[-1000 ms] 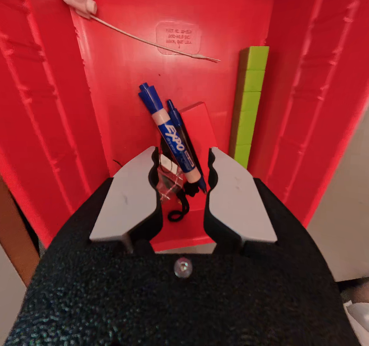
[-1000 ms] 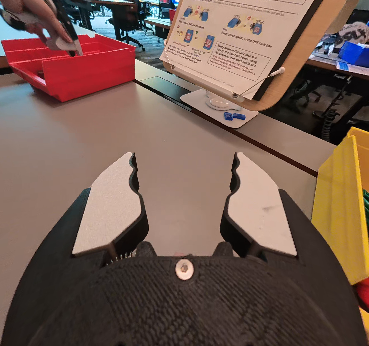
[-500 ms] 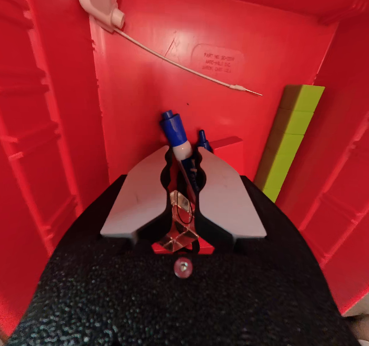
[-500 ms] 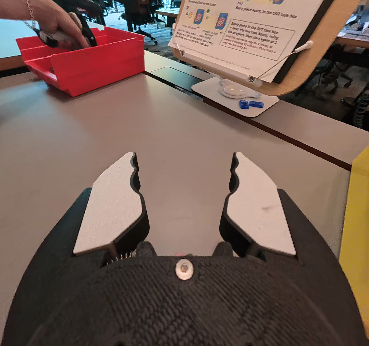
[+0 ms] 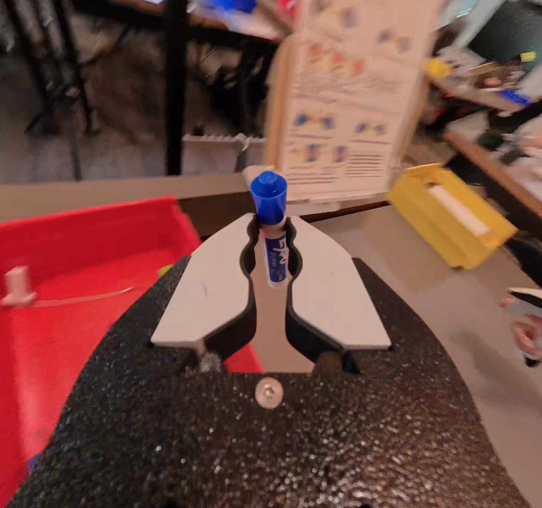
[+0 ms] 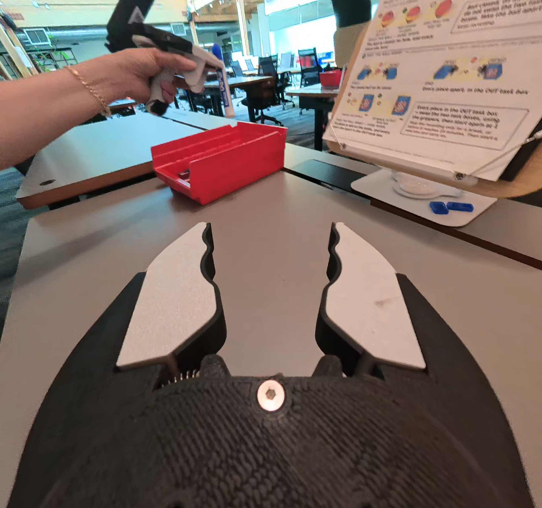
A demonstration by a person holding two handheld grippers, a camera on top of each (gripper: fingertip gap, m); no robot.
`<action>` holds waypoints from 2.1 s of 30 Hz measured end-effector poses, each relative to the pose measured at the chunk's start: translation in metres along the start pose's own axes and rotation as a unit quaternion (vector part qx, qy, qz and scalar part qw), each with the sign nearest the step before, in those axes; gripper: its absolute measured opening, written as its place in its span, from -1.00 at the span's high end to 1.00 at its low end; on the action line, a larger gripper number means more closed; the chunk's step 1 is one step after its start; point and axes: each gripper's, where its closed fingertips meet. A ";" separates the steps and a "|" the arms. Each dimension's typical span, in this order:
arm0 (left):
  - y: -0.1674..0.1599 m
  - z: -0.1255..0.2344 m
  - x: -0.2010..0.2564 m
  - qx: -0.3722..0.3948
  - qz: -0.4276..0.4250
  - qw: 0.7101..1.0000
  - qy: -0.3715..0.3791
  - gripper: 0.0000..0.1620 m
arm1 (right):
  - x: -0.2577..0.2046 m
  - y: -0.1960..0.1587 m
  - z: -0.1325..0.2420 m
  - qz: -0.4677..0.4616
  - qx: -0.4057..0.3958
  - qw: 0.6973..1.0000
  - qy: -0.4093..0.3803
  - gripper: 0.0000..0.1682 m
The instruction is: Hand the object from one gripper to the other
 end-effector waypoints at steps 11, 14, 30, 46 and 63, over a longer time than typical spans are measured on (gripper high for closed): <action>-0.100 0.105 0.273 0.119 0.056 0.938 -0.321 0.79 | -0.093 0.031 -0.012 0.212 0.047 0.975 -0.048 0.25; -0.130 0.123 0.315 0.126 0.081 0.916 -0.372 0.79 | -0.099 0.033 0.007 0.268 0.044 0.957 -0.103 0.31; -0.155 0.164 0.354 0.089 0.090 0.867 -0.481 0.79 | -0.132 0.045 0.040 0.378 0.032 0.921 -0.085 0.79; -0.213 0.184 0.336 -0.046 -0.160 0.893 -0.419 0.70 | -0.163 0.024 0.047 0.631 -0.086 0.767 -0.076 0.79; -0.198 0.164 0.328 0.058 -0.127 0.870 -0.472 0.78 | -0.130 0.032 0.049 0.334 0.040 0.942 0.013 0.44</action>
Point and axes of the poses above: each gripper's, where its closed fingertips meet, z back along the fingers, y out of its top, x = y × z across the jaws, and after that the axes turned 13 degrees about y, right-handed
